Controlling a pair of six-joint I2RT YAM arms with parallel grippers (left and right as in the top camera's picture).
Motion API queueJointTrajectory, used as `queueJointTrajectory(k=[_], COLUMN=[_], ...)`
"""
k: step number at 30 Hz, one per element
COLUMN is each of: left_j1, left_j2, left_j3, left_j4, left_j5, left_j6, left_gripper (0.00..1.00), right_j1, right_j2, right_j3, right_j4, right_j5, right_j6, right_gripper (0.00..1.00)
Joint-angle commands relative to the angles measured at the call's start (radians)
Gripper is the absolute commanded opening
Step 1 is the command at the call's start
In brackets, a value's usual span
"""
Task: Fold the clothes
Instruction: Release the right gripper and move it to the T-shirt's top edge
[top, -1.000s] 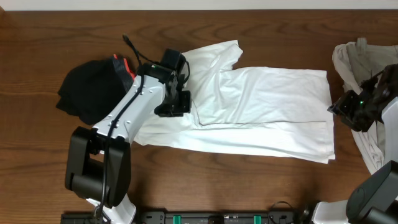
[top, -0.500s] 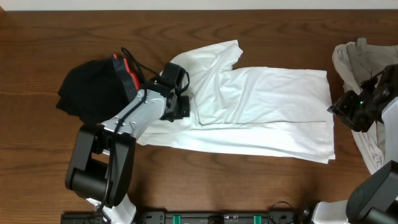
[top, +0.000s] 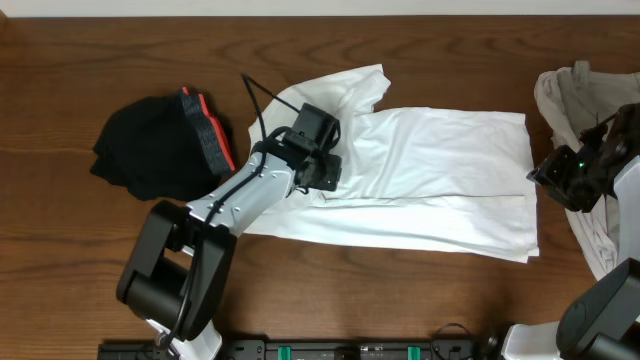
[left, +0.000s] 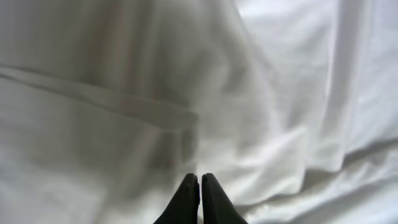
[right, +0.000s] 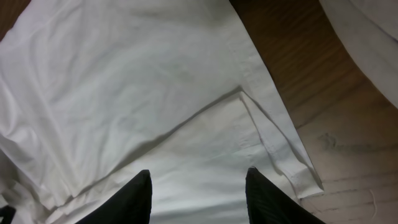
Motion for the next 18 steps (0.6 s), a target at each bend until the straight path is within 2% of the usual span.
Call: queueJointTrajectory(k=[1, 3, 4, 6, 7, 9, 10, 13, 15, 18], left_j1=[0.002, 0.014, 0.026, 0.048, 0.061, 0.085, 0.095, 0.123, 0.154, 0.206], left_j2=[-0.023, -0.068, -0.101, -0.165, -0.208, -0.290, -0.327, -0.394, -0.389, -0.316], left_j3=[0.040, 0.065, 0.084, 0.115, 0.129, 0.138, 0.138, 0.138, 0.142, 0.142], left_j4=[-0.048, -0.085, -0.102, -0.119, -0.121, -0.090, -0.071, 0.012, 0.034, 0.030], left_j5=[0.013, 0.011, 0.012, 0.014, 0.022, 0.028, 0.027, -0.003, -0.024, 0.032], left_j6=[0.035, 0.036, 0.035, 0.035, 0.035, 0.036, 0.039, 0.107, 0.107, 0.107], left_gripper=[0.07, 0.09, 0.13, 0.35, 0.39, 0.39, 0.46, 0.57, 0.61, 0.63], right_j1=[0.009, 0.009, 0.009, 0.010, 0.011, 0.011, 0.011, 0.013, 0.023, 0.053], right_j2=[0.004, 0.004, 0.004, 0.004, 0.004, 0.004, 0.004, 0.004, 0.004, 0.004], right_j3=[0.014, 0.014, 0.014, 0.014, 0.014, 0.014, 0.014, 0.014, 0.015, 0.015], right_j4=[-0.004, -0.002, 0.000, 0.011, 0.018, 0.030, 0.034, 0.033, 0.033, 0.047], right_j5=[0.006, 0.006, 0.003, -0.009, -0.019, -0.053, -0.068, -0.080, -0.085, -0.117], right_j6=[-0.013, -0.013, -0.013, -0.013, -0.013, -0.036, -0.052, -0.055, -0.055, -0.094], right_gripper=[0.47, 0.47, 0.47, 0.48, 0.49, 0.49, 0.50, 0.51, 0.51, 0.52])
